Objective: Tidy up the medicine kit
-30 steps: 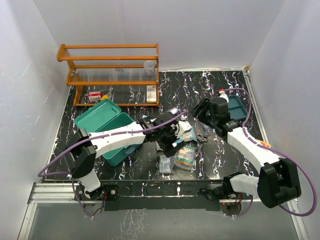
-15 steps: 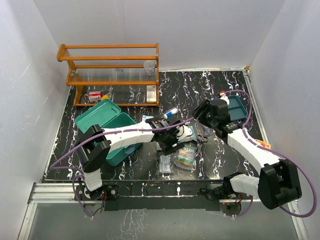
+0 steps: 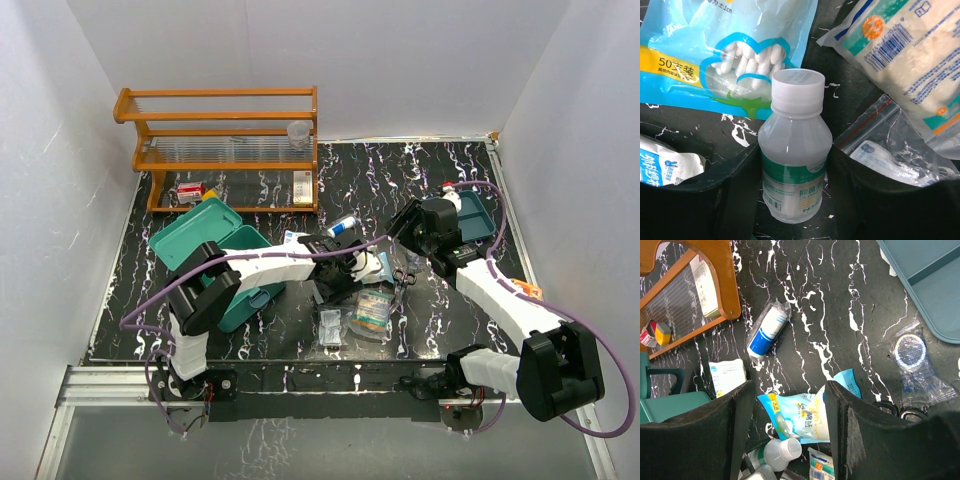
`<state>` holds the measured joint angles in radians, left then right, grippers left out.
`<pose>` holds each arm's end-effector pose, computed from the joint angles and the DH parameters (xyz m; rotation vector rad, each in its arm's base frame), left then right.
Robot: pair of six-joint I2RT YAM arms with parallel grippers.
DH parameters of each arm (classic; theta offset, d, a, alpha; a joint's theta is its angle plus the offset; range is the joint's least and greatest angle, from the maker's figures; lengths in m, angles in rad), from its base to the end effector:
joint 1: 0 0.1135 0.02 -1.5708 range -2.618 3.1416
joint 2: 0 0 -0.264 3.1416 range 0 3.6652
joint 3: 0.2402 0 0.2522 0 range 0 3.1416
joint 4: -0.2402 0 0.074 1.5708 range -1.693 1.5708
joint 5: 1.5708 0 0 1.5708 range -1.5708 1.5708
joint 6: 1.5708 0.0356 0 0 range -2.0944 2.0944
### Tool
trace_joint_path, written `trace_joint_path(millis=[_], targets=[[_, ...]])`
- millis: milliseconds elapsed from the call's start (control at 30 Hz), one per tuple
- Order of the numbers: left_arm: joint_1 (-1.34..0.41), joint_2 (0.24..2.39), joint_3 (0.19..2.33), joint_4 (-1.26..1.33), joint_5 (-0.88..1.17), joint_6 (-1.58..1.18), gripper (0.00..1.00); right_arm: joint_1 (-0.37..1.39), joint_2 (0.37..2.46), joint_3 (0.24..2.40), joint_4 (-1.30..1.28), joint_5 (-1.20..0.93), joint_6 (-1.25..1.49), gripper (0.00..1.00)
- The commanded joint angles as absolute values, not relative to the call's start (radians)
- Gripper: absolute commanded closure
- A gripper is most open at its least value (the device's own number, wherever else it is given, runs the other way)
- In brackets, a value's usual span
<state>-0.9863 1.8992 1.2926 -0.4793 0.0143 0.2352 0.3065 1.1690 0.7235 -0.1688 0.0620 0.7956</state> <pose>0.2157 -0.3270 0.1761 1.5429 2.1958 -0.2613 0.2420 0.0743 0.2419 0.5769 2.1630 0.5484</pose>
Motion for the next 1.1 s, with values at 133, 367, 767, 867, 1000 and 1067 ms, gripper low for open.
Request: trace_joint_path(millis=[133, 367, 767, 867, 1000, 1067], targets=[[-0.972, 1.872, 1.330, -0.490, 0.018, 0.207, 0.64, 0.304, 1.137, 0.740, -0.152, 0.091, 0.810, 0.45], [-0.944, 1.741, 1.348, -0.515, 0.084, 0.143, 0.69, 0.303, 1.140, 0.760, -0.155, 0.073, 0.809, 0.46], [-0.739, 1.408, 1.246, -0.401, 0.086, -0.328, 0.69, 0.304, 1.174, 0.761, -0.129, 0.034, 0.821, 0.47], [-0.693, 1.373, 1.270, -0.459, -0.057, -0.520, 0.69, 0.304, 1.183, 0.759, -0.124, 0.006, 0.827, 0.47], [-0.675, 1.280, 1.242, -0.507, -0.181, -0.678, 0.69, 0.304, 1.190, 0.756, -0.110, -0.019, 0.825, 0.47], [-0.667, 1.216, 1.198, -0.517, -0.232, -0.740, 0.69, 0.303, 1.191, 0.756, -0.104, -0.027, 0.823, 0.47]])
